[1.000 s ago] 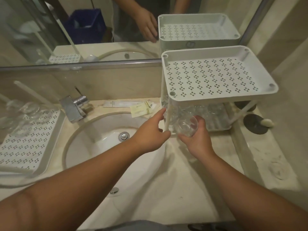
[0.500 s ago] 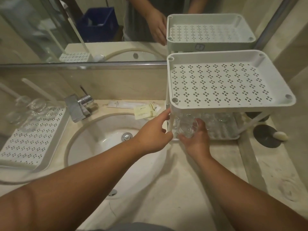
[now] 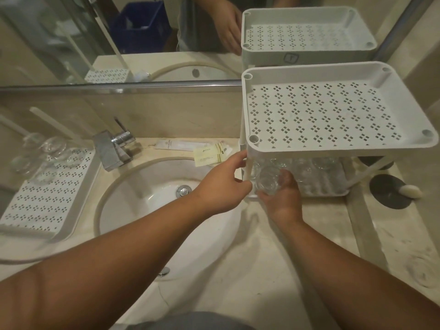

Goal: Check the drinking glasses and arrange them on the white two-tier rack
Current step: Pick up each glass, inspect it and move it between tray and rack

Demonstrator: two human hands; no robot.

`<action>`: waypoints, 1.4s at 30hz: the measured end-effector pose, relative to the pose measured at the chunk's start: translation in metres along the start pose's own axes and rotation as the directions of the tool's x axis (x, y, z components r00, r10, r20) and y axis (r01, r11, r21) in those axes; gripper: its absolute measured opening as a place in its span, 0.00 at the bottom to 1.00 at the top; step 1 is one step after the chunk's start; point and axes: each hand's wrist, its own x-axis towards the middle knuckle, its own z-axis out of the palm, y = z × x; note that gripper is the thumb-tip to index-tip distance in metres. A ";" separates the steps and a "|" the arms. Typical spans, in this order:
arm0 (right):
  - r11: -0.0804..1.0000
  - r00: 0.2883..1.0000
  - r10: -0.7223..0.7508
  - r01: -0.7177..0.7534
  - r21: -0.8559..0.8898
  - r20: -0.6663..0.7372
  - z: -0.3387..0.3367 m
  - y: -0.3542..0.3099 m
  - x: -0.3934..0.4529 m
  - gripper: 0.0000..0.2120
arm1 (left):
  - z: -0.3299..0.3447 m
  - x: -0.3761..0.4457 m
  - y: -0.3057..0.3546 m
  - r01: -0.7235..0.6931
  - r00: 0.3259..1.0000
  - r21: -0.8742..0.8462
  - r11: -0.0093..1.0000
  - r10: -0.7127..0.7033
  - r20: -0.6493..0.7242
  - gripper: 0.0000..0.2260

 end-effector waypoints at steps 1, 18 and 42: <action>1.000 1.000 -0.003 0.003 -0.018 0.002 0.001 0.000 0.000 0.35 | 0.000 0.000 0.000 0.001 1.000 -0.004 1.000 -0.001 0.002 0.30; 0.946 0.988 0.104 -0.064 -0.319 0.111 -0.006 -0.022 -0.002 0.48 | -0.003 -0.006 -0.005 0.054 0.998 0.027 0.998 -0.055 0.034 0.33; 0.985 0.981 -0.175 0.175 -0.010 -0.083 0.042 -0.109 -0.139 0.32 | -0.099 -0.082 -0.103 0.050 0.989 0.189 0.981 -0.022 -0.145 0.27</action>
